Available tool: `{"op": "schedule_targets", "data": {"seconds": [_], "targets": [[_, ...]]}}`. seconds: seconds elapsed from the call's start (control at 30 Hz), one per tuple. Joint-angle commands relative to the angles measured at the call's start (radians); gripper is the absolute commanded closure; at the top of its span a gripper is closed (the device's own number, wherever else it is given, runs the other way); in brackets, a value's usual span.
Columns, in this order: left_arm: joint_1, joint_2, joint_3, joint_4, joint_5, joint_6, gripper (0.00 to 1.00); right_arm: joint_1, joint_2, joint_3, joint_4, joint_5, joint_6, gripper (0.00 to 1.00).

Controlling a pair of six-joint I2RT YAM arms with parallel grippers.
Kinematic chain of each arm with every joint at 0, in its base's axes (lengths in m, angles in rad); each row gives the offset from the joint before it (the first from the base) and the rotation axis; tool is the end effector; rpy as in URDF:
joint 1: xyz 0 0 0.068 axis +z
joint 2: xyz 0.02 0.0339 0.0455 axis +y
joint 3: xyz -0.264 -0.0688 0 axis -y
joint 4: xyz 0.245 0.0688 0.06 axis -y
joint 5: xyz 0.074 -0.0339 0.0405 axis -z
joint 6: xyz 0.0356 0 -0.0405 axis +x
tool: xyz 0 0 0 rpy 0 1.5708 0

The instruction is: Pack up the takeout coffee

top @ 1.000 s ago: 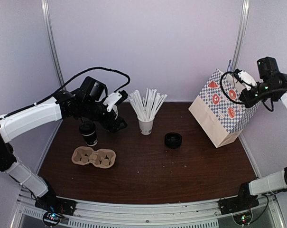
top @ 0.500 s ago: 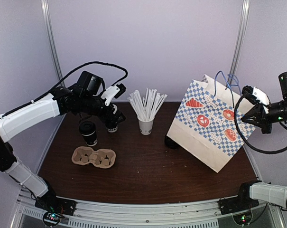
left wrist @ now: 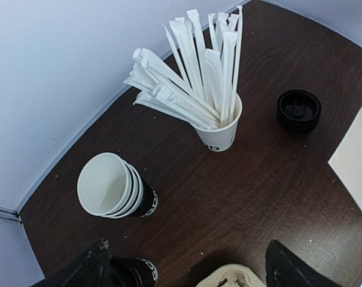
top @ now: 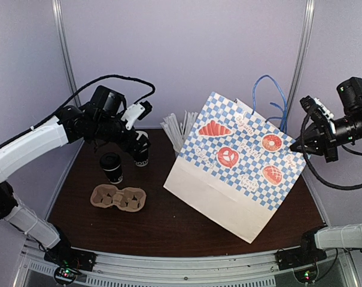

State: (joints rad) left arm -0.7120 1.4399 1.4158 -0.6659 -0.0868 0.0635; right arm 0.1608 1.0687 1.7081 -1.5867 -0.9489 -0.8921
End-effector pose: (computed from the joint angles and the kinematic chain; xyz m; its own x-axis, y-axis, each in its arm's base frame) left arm 0.2415 -0.2043 0.3596 -0.4428 0.4657 -0.7662 0.6296 0.7699 0.1040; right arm 0.1030 0.0460 0.4623 -0.0658 -0.4701 -0.8802 -0.9764 0.2121 -0.0402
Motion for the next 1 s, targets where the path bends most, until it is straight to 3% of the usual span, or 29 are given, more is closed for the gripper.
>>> {"op": "schedule_targets", "data": {"seconds": [0.0, 0.2, 0.43, 0.7, 0.83, 0.97], "targets": [[0.013, -0.047, 0.016, -0.005, -0.050, 0.024, 0.09, 0.080, 0.010, -0.022, 0.044, -0.004, 0.044, 1.00], [0.022, -0.058, 0.001, -0.006, -0.055, 0.017, 0.09, 0.177, 0.023, -0.085, 0.084, 0.107, 0.045, 1.00], [0.022, -0.053, -0.020, -0.004, -0.047, -0.008, 0.10, 0.376, 0.022, -0.195, 0.201, 0.391, 0.073, 1.00], [0.022, -0.089, -0.044, -0.006, -0.045, -0.015, 0.11, 0.393, 0.013, -0.218, 0.195, 0.396, 0.067, 1.00], [0.022, -0.079, -0.033, -0.101, -0.049, -0.025, 0.12, 0.400, -0.004, -0.246, 0.237, 0.452, 0.073, 1.00], [0.023, -0.055, 0.000, -0.288, -0.111, -0.167, 0.17, 0.406, -0.003, -0.264, 0.254, 0.470, 0.075, 1.00]]}}
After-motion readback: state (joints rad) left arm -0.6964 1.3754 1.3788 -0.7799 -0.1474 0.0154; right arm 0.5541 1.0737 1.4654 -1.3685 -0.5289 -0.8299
